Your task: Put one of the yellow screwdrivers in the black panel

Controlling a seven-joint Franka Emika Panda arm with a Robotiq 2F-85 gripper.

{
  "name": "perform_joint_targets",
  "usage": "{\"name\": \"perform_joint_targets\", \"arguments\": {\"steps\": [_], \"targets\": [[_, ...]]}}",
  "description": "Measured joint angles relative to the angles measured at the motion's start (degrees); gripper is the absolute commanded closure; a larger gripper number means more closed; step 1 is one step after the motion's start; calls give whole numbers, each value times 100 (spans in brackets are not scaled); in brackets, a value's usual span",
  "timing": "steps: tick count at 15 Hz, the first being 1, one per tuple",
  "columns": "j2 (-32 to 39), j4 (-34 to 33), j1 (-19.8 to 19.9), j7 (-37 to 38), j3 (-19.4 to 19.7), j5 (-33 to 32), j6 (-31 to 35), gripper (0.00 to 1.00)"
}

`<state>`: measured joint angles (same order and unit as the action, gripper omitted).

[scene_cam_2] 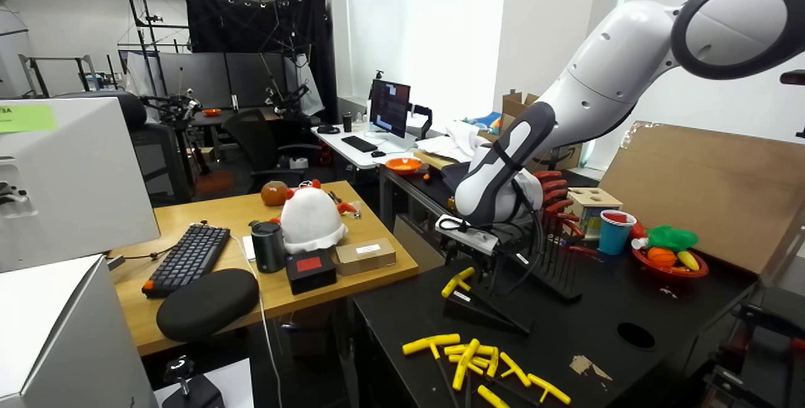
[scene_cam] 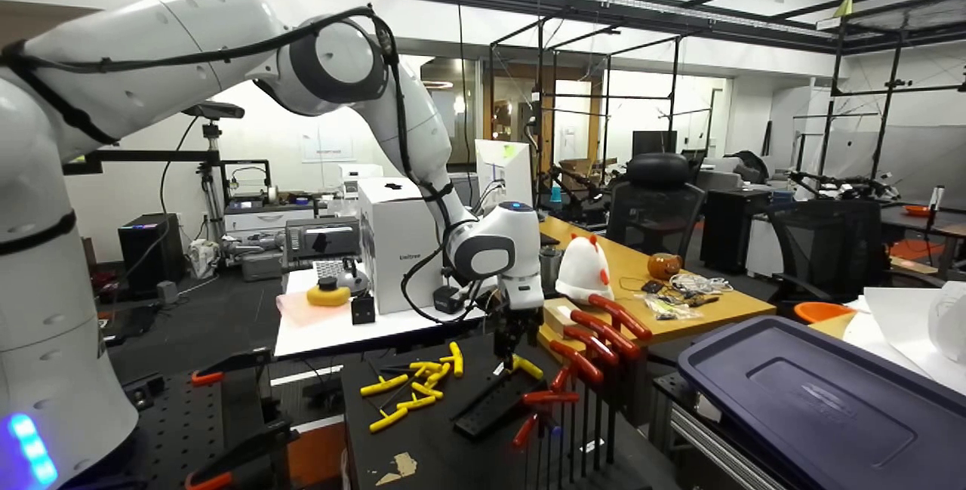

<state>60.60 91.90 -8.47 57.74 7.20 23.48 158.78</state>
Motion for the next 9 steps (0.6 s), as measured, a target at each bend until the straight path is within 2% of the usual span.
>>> {"name": "perform_joint_targets", "arguments": {"steps": [4,9], "targets": [[-1,47,-112,604,2,-28,-20,0],[-1,63,-121,1017,39,-85,-18,0]]}}
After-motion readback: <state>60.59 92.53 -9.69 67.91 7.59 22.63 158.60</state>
